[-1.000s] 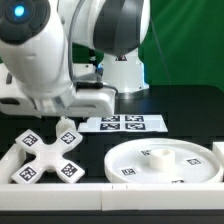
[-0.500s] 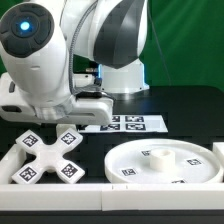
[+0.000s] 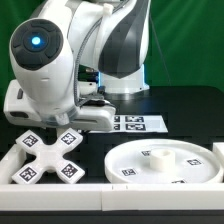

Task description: Assemble round table

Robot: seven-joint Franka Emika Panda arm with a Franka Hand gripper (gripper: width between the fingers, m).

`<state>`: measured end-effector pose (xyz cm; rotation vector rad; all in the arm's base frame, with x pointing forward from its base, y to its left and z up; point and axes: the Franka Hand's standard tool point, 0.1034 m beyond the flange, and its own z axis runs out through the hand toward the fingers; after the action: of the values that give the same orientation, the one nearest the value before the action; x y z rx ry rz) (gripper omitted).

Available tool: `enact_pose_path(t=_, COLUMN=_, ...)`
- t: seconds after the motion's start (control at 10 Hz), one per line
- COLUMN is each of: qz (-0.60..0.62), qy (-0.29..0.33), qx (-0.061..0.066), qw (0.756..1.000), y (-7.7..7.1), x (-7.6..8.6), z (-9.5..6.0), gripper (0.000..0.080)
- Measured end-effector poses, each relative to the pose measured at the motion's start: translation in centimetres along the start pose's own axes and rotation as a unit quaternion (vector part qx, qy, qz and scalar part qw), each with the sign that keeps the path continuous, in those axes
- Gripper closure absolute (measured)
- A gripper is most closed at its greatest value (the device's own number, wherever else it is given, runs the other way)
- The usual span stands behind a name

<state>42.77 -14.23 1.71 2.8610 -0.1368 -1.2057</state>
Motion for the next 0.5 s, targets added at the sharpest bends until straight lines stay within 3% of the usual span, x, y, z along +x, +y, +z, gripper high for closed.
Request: enact_pose_path(t=0.5, qz=0.021, qy=-0.011, qx=-0.007, qw=1.0, y=-0.24, x=0.01, z=0.8, gripper=0.0151)
